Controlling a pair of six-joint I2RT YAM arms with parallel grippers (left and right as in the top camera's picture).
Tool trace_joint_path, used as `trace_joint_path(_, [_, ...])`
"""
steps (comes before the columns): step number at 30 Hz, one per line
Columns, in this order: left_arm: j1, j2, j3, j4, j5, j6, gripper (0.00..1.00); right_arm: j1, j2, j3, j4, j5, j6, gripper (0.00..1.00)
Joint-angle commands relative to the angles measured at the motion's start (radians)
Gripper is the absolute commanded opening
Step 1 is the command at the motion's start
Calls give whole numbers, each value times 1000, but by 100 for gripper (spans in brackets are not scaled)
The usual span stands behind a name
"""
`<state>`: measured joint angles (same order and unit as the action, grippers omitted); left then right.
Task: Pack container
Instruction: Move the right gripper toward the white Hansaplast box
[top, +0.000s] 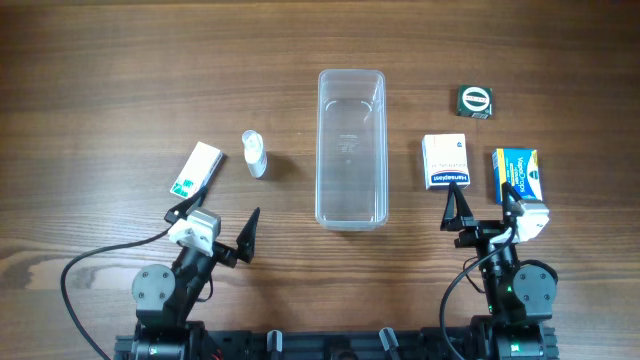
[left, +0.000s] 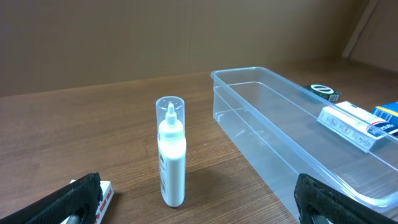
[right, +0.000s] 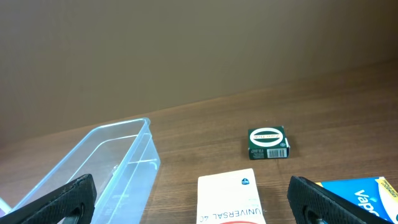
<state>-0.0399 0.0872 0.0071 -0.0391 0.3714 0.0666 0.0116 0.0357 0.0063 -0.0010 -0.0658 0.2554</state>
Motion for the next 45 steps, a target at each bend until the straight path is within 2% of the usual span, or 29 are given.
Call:
trace_joint_path(1, [6, 1, -2, -6, -6, 8, 100, 5, 6, -1, 4, 16, -16, 100])
trace_joint_path(16, [6, 1, -2, -6, -6, 8, 100, 5, 6, -1, 5, 15, -13, 100])
trace_joint_path(17, [6, 1, -2, -6, -6, 8, 100, 5, 6, -1, 5, 7, 31, 100])
trace_joint_path(19, [6, 1, -2, -6, -6, 8, 100, 5, 6, -1, 6, -39, 216, 100])
trace_joint_path(21, [6, 1, -2, -6, -6, 8, 100, 5, 6, -1, 14, -104, 470, 100])
trace_joint_path(22, [6, 1, -2, -6, -6, 8, 100, 5, 6, -1, 16, -141, 667, 100])
trace_joint_path(23, [6, 1, -2, -6, -6, 8, 100, 5, 6, -1, 20, -177, 793, 100])
trace_joint_path(25, [6, 1, -2, -6, -6, 8, 100, 5, 6, -1, 26, -233, 956, 100])
trace_joint_path(26, [6, 1, -2, -6, -6, 8, 100, 5, 6, -1, 37, -272, 975, 100])
trace_joint_path(27, [6, 1, -2, -6, -6, 8, 100, 5, 6, -1, 56, -316, 955, 100])
trace_joint_path(30, [6, 1, -2, -6, -6, 8, 100, 5, 6, -1, 169, -464, 733, 100])
trace_joint_path(33, [6, 1, -2, -6, -6, 8, 100, 5, 6, 5, 317, -476, 660, 100])
trace_joint_path(35, [6, 1, -2, -6, -6, 8, 100, 5, 7, 44, 338, -451, 584, 100])
trace_joint_path(37, [6, 1, -2, -6, -6, 8, 100, 5, 15, 114, 270, -417, 489, 100])
trace_joint_path(40, [6, 1, -2, -6, -6, 8, 100, 5, 77, 241, 24, -352, 368, 100])
trace_joint_path(41, [6, 1, -2, -6, -6, 8, 100, 5, 122, 288, -64, -330, 315, 100])
trace_joint_path(45, [6, 1, -2, -6, -6, 8, 100, 5, 321, 447, -194, -255, 208, 100])
